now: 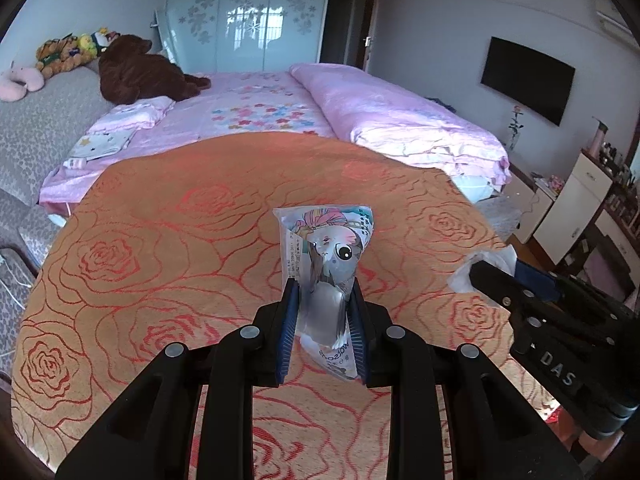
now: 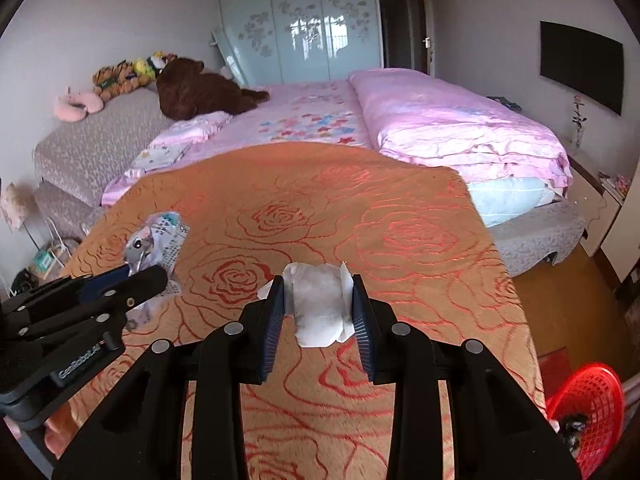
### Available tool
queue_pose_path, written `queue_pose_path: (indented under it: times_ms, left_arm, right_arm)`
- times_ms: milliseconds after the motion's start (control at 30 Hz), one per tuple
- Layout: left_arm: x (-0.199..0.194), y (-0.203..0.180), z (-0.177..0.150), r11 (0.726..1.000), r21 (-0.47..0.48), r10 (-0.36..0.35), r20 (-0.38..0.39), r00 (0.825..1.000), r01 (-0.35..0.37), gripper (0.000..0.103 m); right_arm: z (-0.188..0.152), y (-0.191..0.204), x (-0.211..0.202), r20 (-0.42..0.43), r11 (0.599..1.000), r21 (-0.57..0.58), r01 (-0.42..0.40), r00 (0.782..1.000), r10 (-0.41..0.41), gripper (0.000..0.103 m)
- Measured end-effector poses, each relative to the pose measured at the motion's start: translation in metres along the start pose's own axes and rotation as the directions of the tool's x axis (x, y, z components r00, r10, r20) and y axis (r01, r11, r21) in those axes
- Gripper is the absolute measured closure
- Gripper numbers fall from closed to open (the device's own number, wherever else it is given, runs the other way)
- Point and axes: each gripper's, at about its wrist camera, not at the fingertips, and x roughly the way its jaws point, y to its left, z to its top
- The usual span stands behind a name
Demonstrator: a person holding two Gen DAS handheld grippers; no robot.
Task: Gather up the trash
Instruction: 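Carry the packet and white tissue with both grippers over the red wastebasket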
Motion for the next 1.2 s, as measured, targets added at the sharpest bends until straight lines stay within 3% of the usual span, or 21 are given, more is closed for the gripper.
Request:
queue_pose_path:
  times_ms: [667,1200]
  left_arm:
    - [-0.014,-0.069,-0.005,0.986,0.126,-0.111,0.033,0.993,0.106,0.080]
    - [-0.019,-0.144,-0.011,0.942,0.250,-0.233,0.005,0.972,0.225,0.080]
  right_arm:
    - [-0.012,-0.056,-0.075,0.082,0.992,0.061,0.109,0.990,-0.114,0.071]
    - [-0.039,-0.129,-0.118,0.069,0.955,0.172,0.242,0.964,-0.257,0.071]
